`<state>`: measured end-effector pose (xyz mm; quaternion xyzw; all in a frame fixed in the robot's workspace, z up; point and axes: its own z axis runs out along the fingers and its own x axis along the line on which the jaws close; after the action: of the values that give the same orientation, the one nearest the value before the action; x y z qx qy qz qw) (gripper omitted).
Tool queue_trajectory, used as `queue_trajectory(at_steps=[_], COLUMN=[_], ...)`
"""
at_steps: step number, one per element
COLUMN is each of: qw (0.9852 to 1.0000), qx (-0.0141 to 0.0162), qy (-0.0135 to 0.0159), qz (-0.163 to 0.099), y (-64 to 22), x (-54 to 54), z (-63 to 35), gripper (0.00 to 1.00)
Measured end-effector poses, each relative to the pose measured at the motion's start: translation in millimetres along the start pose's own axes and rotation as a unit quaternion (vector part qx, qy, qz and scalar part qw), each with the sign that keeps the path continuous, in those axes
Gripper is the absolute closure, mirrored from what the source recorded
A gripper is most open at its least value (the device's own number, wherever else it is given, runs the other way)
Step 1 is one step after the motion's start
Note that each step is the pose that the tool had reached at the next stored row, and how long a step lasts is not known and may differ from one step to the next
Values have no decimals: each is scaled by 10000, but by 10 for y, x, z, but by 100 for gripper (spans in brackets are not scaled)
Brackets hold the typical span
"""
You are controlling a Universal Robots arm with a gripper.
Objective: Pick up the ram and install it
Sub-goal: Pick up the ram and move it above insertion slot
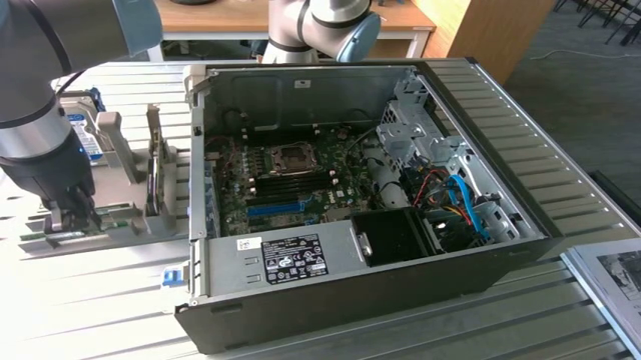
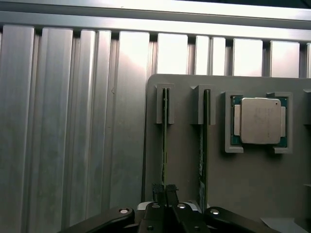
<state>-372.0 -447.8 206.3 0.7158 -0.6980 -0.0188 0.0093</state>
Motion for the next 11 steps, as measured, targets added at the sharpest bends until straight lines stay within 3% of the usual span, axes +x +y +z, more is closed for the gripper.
queue_trajectory(at_steps=[11], qw=[10000], qx=[0], qy=[0], qz=[0], y=[4], x=[-1], z=[-112], gripper=[88])
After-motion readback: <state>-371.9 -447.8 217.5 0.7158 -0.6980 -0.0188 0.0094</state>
